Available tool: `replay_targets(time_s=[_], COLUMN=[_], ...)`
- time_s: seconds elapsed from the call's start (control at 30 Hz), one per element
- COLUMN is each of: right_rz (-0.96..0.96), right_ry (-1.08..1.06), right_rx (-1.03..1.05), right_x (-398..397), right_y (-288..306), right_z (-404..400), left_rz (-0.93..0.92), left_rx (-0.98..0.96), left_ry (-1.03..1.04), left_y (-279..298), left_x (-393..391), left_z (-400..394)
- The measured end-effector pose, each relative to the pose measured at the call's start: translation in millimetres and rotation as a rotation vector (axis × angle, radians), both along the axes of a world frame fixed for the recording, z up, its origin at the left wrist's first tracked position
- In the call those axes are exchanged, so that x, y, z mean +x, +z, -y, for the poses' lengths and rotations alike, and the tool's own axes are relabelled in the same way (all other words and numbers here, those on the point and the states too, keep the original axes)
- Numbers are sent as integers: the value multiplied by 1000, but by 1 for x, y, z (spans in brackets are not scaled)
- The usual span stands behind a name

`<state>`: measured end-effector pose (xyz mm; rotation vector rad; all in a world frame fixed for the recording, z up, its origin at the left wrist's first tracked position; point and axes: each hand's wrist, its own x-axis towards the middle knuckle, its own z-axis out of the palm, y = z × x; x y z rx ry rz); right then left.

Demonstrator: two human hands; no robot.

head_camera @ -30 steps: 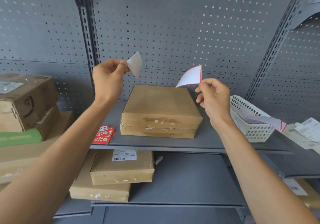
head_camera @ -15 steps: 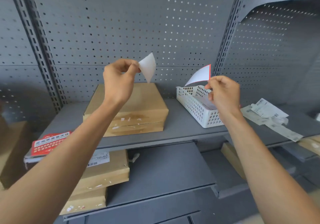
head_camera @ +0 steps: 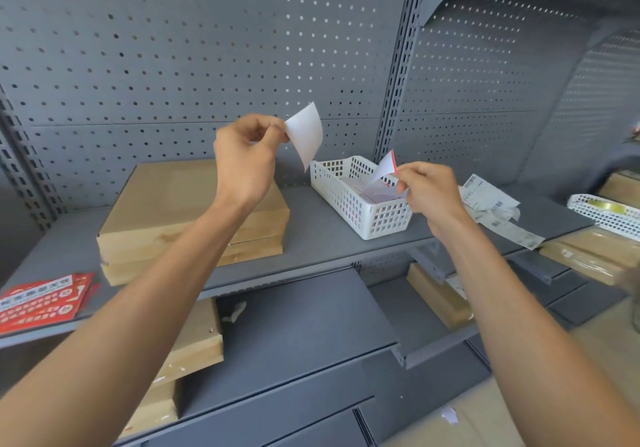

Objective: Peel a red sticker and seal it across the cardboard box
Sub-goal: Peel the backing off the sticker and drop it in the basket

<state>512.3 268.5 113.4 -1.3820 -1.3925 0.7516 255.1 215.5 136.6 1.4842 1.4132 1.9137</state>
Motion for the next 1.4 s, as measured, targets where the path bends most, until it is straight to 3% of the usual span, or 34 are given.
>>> replay_targets(time_s=[0.17,0.37,0.53,0.87,1.0,1.17,1.4], right_rz=[106,359,441,356,236,146,122], right_ry=[-39,-163,-220,-132,42,272,345], right_rx=[-104,-46,23,133,206,228,199], right_x=[5,13,7,-15,-47,-105,-153], right_y=[-4,-9,-6,15,28,36,33], right_z=[-5,0,3,24,37,55,65], left_rz=[3,15,-42,-67,-81,-296,-676], left_rx=[2,-9,-30,-82,-44,52,248], left_ry=[0,35,78,119,153,259,492], left_y=[-3,-6,-9,-10,-11,-15,-29], left_x=[0,-4,0,-2,-3,-3,-26], left_z=[0,0,1,12,19,37,59])
